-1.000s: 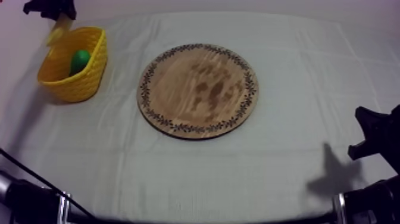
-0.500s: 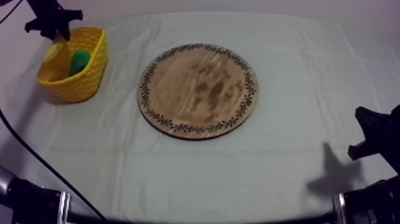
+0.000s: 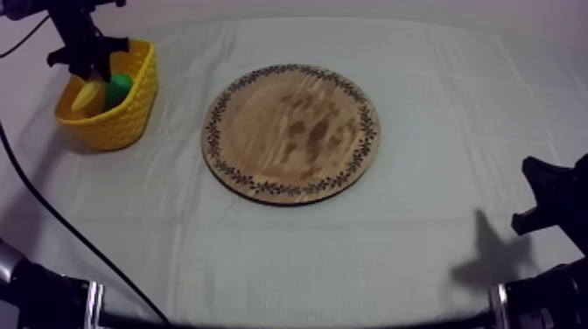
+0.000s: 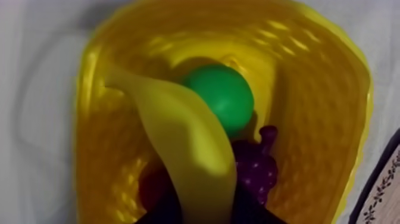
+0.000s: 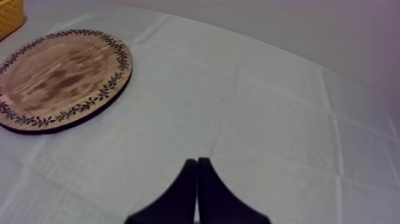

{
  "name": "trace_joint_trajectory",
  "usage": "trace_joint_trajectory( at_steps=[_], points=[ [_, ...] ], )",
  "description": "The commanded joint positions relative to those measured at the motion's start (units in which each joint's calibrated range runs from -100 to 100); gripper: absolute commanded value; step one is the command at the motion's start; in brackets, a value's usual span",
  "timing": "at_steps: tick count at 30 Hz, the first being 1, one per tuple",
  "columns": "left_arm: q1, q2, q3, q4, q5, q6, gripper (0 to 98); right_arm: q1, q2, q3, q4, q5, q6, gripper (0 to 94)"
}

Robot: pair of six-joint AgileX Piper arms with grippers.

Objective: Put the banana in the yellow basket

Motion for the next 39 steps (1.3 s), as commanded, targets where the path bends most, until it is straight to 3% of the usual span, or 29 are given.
trace_joint_trajectory(
  at_steps=[1,11,15,17,21,33,39],
  points=[
    [0.30,0.11,0.14,0.18,-0.08,0.04,13.3,0.00,0.00,-0.03,0.01,0.05,0.01,0.3],
    [1.02,0.13,0.01,0.36,-1.07,0.37,17.0,0.00,0.00,-0.03,0.01,0.05,0.01,0.3],
    [1.08,-0.35,-0.69,-0.52,-3.20,2.58,49.7,0.00,0.00,-0.03,0.01,0.05,0.01,0.3],
    [0.93,-0.63,-1.14,-0.17,-4.20,2.09,64.7,0.00,0.00,-0.03,0.01,0.05,0.01,0.3],
    [0.55,-1.17,-0.87,0.79,-6.88,-0.15,78.9,0.00,0.00,-0.03,0.01,0.05,0.01,0.3],
    [0.20,-3.50,0.10,0.79,-9.84,-0.86,75.2,0.00,0.00,-0.03,0.01,0.05,0.01,0.3],
    [-0.21,-7.42,-0.39,1.14,-10.61,-1.48,57.9,0.00,0.00,-0.03,0.01,0.05,0.01,0.3]
  ],
)
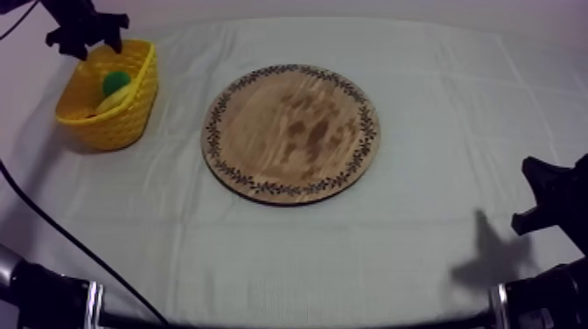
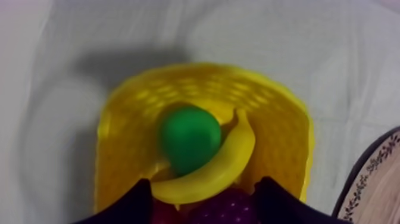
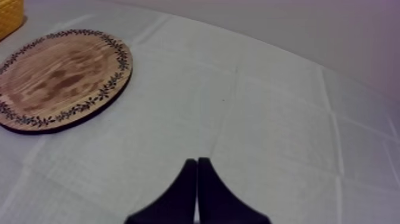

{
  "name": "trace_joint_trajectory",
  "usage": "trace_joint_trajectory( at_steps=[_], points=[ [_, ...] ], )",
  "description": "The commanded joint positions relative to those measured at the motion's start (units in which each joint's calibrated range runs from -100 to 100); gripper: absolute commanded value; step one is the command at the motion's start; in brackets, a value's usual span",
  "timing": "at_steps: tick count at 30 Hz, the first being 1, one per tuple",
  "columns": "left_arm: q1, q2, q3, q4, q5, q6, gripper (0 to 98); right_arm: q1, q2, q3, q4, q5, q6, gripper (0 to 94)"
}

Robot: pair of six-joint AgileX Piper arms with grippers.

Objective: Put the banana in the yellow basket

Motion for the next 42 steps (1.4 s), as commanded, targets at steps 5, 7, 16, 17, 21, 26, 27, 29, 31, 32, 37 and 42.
trace_joint_trajectory(
  at_steps=[5,7,16,17,21,26,27,29,31,32,37,42],
  points=[
    [-1.05,-6.73,1.40,0.82,-2.72,-1.24,41.1,0.00,0.00,-0.03,0.01,-0.04,0.02,0.3],
    [-1.47,-9.59,2.39,1.26,-3.94,-1.92,31.7,0.00,0.00,-0.03,0.01,-0.04,0.02,0.3],
    [-2.43,-24.87,10.84,2.89,-8.48,-2.93,1.8,0.00,0.00,-0.03,0.01,-0.04,0.02,0.3],
    [-2.39,-26.79,12.09,2.97,-8.78,-2.85,1.3,0.00,0.00,-0.03,0.01,-0.04,0.02,0.3],
    [-1.98,-35.65,17.24,3.13,-10.11,-2.52,0.3,0.00,0.00,-0.03,0.01,-0.04,0.02,0.3],
    [-1.69,-49.40,24.44,3.20,-12.31,-1.62,0.1,0.00,0.00,-0.03,0.01,-0.04,0.02,0.3],
    [-1.68,-52.42,26.23,3.21,-13.18,-1.43,0.0,0.00,0.00,-0.03,0.01,-0.04,0.02,0.3],
    [-1.66,-58.74,30.59,3.07,-15.84,-0.92,0.0,0.00,0.00,-0.03,0.01,-0.04,0.02,0.3],
    [-1.57,-65.21,35.96,2.90,-19.18,-0.67,0.0,0.00,0.00,-0.03,0.01,-0.04,0.02,0.3],
    [-1.46,-68.45,38.98,2.78,-20.93,-0.61,0.0,0.00,0.00,-0.03,0.01,-0.04,0.02,0.3],
    [-1.28,-83.63,54.35,2.27,-28.51,-0.51,0.0,0.00,0.00,-0.03,0.01,-0.04,0.02,0.3],
    [-1.96,-97.20,69.26,2.04,-33.53,-0.74,0.0,0.00,0.00,-0.03,0.01,-0.04,0.02,0.3]
  ],
)
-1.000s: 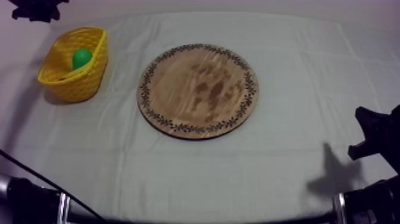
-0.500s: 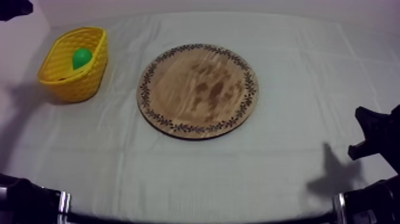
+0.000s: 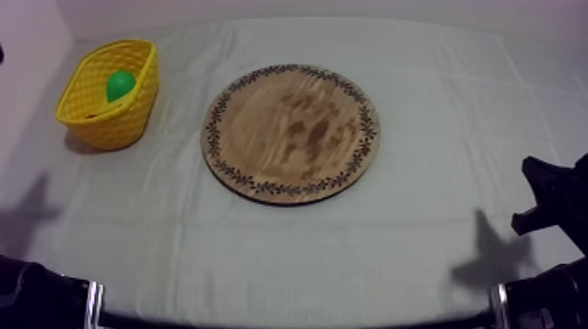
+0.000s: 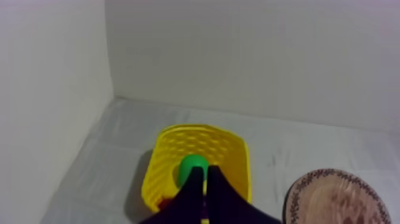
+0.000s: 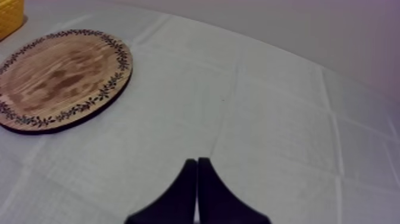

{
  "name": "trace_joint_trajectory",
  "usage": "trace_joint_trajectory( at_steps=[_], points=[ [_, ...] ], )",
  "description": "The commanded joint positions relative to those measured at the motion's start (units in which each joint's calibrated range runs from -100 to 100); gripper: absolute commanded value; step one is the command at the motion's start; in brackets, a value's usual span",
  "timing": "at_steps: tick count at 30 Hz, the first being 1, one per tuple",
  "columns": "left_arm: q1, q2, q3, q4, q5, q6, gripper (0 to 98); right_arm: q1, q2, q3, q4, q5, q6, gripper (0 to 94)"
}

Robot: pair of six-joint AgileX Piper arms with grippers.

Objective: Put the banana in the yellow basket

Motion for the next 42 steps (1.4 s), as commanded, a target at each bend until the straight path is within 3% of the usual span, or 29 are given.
trace_joint_trajectory(
  at_steps=[1,7,11,17,20,42],
  points=[
    [-0.31,-13.49,14.58,-0.11,-2.82,-0.12,0.0,0.00,0.00,-0.03,0.01,0.04,-0.01,0.3],
    [-0.58,-23.43,31.09,-0.89,-10.32,-0.27,0.0,0.00,0.00,-0.03,0.01,0.04,-0.01,0.3],
    [-0.50,-27.23,36.69,-0.86,-11.95,-0.09,0.0,0.00,0.00,-0.03,0.01,0.04,-0.01,0.3],
    [-0.25,-30.83,40.06,3.59,-11.45,-3.98,0.0,0.00,0.00,-0.03,0.01,0.04,-0.02,0.3],
    [-0.20,-31.39,40.56,4.67,-11.37,-5.10,0.0,0.00,0.00,-0.03,0.01,0.04,-0.02,0.3],
    [-0.67,-31.68,40.83,6.23,-10.56,-6.35,0.0,0.00,0.00,-0.03,0.01,0.04,-0.01,0.3]
  ],
)
